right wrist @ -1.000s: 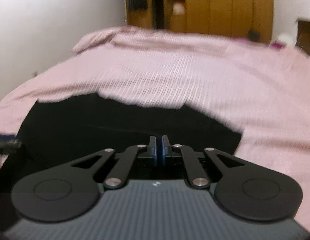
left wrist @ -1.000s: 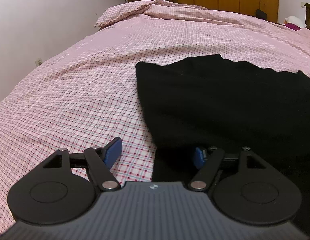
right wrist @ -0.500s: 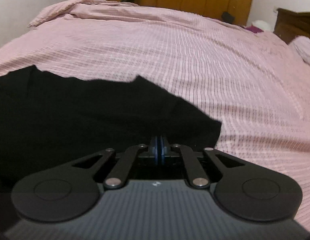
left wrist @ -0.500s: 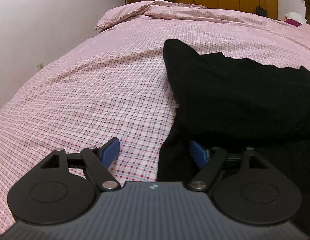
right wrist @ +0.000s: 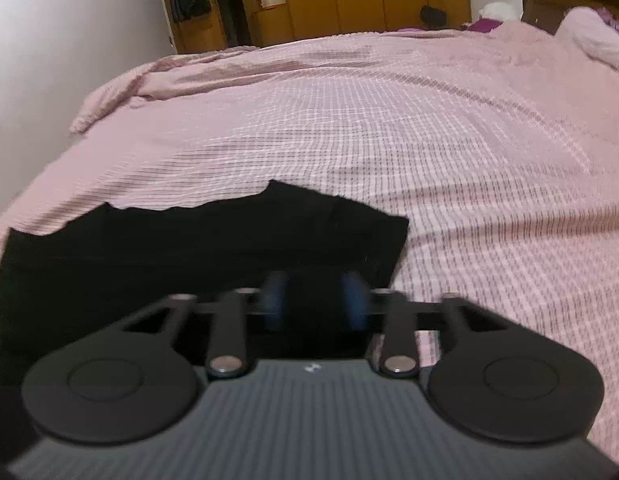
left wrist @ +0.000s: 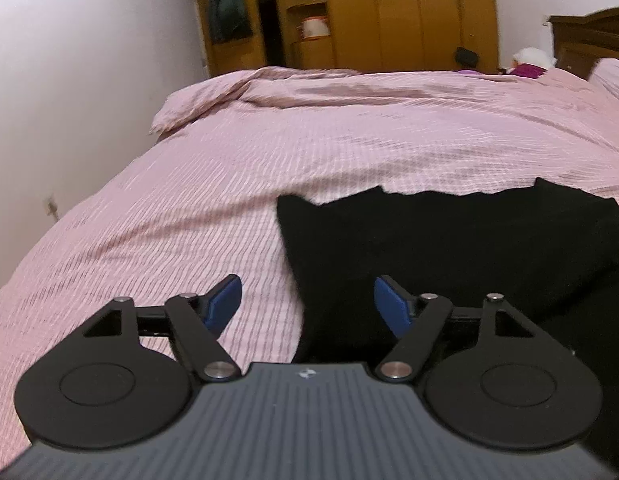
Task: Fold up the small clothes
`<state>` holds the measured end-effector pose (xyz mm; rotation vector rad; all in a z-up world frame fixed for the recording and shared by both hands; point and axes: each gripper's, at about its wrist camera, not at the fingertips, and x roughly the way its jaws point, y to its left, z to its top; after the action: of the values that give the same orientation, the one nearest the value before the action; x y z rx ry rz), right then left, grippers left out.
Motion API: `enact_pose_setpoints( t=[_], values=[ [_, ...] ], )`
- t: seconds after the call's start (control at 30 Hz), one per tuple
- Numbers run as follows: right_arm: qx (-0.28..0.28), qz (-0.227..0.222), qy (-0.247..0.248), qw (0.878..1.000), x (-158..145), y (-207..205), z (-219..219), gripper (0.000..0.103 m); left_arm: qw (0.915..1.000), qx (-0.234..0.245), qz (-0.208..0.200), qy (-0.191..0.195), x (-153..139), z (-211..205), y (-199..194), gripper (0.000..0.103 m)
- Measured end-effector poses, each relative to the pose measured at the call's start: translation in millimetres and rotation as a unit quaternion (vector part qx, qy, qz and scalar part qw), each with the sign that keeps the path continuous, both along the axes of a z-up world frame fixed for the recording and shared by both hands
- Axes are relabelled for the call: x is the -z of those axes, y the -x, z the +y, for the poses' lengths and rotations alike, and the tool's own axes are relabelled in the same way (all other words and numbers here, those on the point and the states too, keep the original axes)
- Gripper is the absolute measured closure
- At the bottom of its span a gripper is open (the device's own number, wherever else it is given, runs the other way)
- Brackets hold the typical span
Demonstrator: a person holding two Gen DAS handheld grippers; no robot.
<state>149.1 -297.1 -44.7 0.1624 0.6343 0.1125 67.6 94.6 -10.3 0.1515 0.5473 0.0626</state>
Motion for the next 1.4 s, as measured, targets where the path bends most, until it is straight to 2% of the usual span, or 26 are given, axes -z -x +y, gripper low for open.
enact_pose_setpoints(
  t=[0.13, 0.27, 0.4, 0.47, 0.5, 0.57, 0.67, 0.73, 0.8, 0.87, 0.97, 1.07, 1.17, 1.27, 1.37, 1.4],
  values=[
    [-0.016, -0.001, 0.000, 1.000, 2.3, 10.4, 3.4, 0.056, 0.9998, 0.021, 0.004, 0.004, 2.2, -9.7, -17.1, 0.036],
    [0.013, 0.005, 0.029, 0.999, 12.2, 4.0, 4.5, 0.056, 0.9996, 0.023, 0.011, 0.007, 5.6, -13.7, -32.9, 0.036],
    [0.028, 0.021, 0.005, 0.999, 24.8, -4.3, 0.1, 0.056, 0.9993, 0.021, 0.025, 0.020, 9.6, -10.0, -53.5, 0.036],
    [0.019, 0.024, 0.010, 0.999, 29.9, -4.7, 3.9, 0.078, 0.9990, 0.020, 0.034, 0.021, 12.7, -8.9, -62.7, 0.036],
    [0.017, 0.022, 0.019, 0.999, 30.1, -4.7, 5.9, 0.085, 0.9990, 0.019, 0.036, 0.019, 13.2, -9.6, -67.6, 0.036],
    [0.016, 0.011, 0.019, 1.000, 22.8, -1.0, 4.8, 0.088, 0.9990, 0.019, 0.039, 0.009, 15.8, -12.2, -75.3, 0.036],
    [0.017, -0.038, 0.044, 0.998, -0.1, 15.1, 2.2, 0.091, 0.9989, 0.016, 0.043, -0.003, 22.0, -12.2, -86.8, 0.036],
    [0.019, -0.042, 0.062, 0.997, -6.9, 21.5, -1.9, 0.091, 0.9983, 0.008, 0.056, -0.012, 29.7, -11.1, -97.8, 0.036],
    [0.018, -0.015, 0.080, 0.997, 1.6, 20.7, -6.2, 0.091, 0.9974, -0.001, 0.072, -0.009, 41.2, -7.4, -108.1, 0.036],
    [0.019, 0.016, 0.099, 0.995, 18.7, 16.7, -9.7, 0.093, 0.9962, -0.008, 0.085, 0.013, 52.8, -0.8, -115.9, 0.035],
    [0.022, 0.048, 0.079, 0.995, 35.3, 14.6, -18.7, 0.093, 0.9957, -0.013, 0.084, 0.036, 59.3, 5.9, -121.2, 0.034],
    [0.035, 0.037, 0.085, 0.995, 23.8, 20.3, -21.2, 0.091, 0.9959, -0.008, 0.081, 0.041, 48.8, 8.9, -116.6, 0.034],
    [0.050, 0.002, 0.090, 0.995, 2.7, 28.5, -17.3, 0.091, 0.9974, 0.002, 0.050, 0.052, 29.6, 13.0, -104.5, 0.034],
    [0.026, -0.023, 0.073, 0.997, -7.8, 23.9, -8.1, 0.091, 0.9973, 0.018, 0.041, 0.058, 23.1, 11.6, -105.6, 0.034],
    [-0.011, -0.017, 0.064, 0.998, 3.9, 6.6, 7.1, 0.090, 0.9979, 0.025, 0.051, 0.030, 37.4, 4.9, -117.1, 0.034],
    [-0.014, -0.011, 0.067, 0.998, 11.2, 0.0, 11.6, 0.081, 0.9981, 0.013, 0.060, 0.008, 47.0, 3.6, -124.2, 0.034]
  ],
)
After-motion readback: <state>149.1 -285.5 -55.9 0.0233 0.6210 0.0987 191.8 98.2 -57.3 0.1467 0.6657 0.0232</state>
